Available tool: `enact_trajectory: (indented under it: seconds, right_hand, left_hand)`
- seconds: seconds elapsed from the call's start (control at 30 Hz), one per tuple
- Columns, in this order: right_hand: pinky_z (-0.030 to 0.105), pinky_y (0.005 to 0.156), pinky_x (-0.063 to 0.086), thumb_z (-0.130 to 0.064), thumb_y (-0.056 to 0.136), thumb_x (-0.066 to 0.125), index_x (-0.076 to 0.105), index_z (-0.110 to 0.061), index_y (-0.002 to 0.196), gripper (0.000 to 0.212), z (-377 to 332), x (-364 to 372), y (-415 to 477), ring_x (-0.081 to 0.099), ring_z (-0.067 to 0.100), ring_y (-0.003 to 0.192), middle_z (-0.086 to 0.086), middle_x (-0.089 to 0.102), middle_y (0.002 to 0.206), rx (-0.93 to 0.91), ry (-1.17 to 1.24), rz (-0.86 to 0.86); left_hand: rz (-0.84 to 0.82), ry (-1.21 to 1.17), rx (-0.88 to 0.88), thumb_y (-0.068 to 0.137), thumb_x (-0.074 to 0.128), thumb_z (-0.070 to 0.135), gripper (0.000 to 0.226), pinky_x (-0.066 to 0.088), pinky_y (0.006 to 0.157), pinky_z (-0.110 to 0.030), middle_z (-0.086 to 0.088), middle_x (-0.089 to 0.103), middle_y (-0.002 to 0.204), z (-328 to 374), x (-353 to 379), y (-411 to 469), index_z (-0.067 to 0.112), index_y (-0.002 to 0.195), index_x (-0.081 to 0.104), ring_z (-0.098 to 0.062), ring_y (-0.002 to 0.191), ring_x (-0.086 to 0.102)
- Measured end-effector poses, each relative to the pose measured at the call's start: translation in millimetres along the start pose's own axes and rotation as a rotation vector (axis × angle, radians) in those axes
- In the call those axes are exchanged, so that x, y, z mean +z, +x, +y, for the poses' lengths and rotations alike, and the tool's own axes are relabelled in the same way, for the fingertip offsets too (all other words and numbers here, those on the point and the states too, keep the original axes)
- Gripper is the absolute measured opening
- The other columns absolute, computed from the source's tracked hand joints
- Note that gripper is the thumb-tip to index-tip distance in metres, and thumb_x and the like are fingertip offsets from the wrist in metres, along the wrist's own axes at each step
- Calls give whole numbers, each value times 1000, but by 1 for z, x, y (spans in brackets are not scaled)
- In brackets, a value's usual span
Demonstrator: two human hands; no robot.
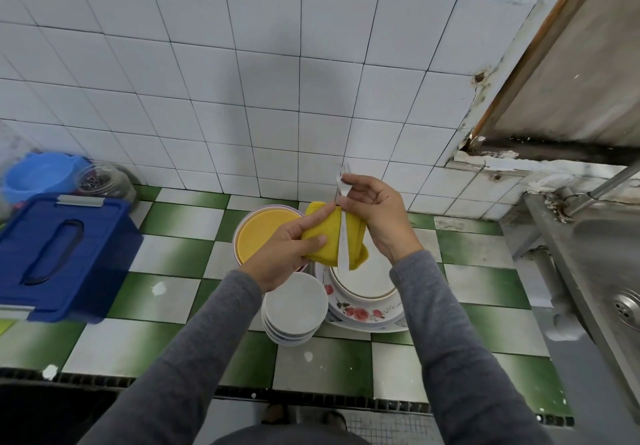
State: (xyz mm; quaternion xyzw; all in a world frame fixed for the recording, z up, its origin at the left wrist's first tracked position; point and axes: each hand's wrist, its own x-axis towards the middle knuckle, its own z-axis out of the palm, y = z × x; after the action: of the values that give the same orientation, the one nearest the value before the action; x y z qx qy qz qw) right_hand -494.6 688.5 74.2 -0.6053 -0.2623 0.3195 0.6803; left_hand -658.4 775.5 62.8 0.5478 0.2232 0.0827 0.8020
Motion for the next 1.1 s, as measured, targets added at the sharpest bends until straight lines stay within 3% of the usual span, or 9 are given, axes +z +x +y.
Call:
enact_trajectory:
  seconds: [0.23, 0.43, 0.6, 0.8, 1.0, 1.1]
  right_hand:
    - [28, 88, 56, 14, 83, 67, 68, -13, 112, 40, -6, -2, 8, 68, 16, 102, 5, 72, 109, -51, 233, 191]
    - [27, 83, 56, 11, 83, 70, 68, -14, 113, 38, 1, 3, 2, 69, 15, 102, 1, 75, 105, 11, 240, 99]
    - [30, 91, 55, 11, 83, 69, 69, -16, 111, 38, -7, -1, 9, 67, 19, 108, 6, 72, 113, -40, 226, 160]
    - [34, 91, 56, 9, 81, 73, 71, -15, 110, 38, -1, 2, 4, 68, 16, 102, 4, 74, 110, -14, 181, 111]
    - [26, 86, 55, 12, 81, 71, 70, -14, 109, 38, -7, -1, 9, 69, 14, 101, 3, 74, 109, -62, 164, 155]
    - [25, 84, 55, 13, 81, 71, 69, -11, 110, 38, -7, -2, 7, 68, 14, 98, 6, 72, 108, -69, 176, 153]
  left_hand:
    - [-67, 28, -47, 94, 59, 9, 46, 56, 88, -32, 3, 43, 144, 2, -2, -1, 40, 128, 57, -27, 122, 52]
    - [-63, -21, -28, 92, 59, 10, 48, 55, 93, -35, 3, 51, 140, 10, -4, 4, 37, 131, 56, -26, 123, 56]
    - [-138, 75, -72, 95, 57, 10, 46, 56, 90, -33, 5, 50, 140, 8, -4, 0, 41, 130, 55, -26, 122, 56]
    - [-73, -16, -15, 88, 62, 14, 48, 56, 89, -33, 4, 54, 137, 13, -4, 3, 39, 129, 58, -22, 119, 59]
    - [-149, 99, -65, 97, 56, 7, 47, 57, 90, -34, 5, 50, 139, 9, -5, 0, 41, 130, 55, -27, 121, 56]
    - [-89, 59, -34, 96, 57, 6, 47, 56, 94, -37, 3, 49, 141, 10, -5, 3, 38, 131, 57, -29, 123, 54]
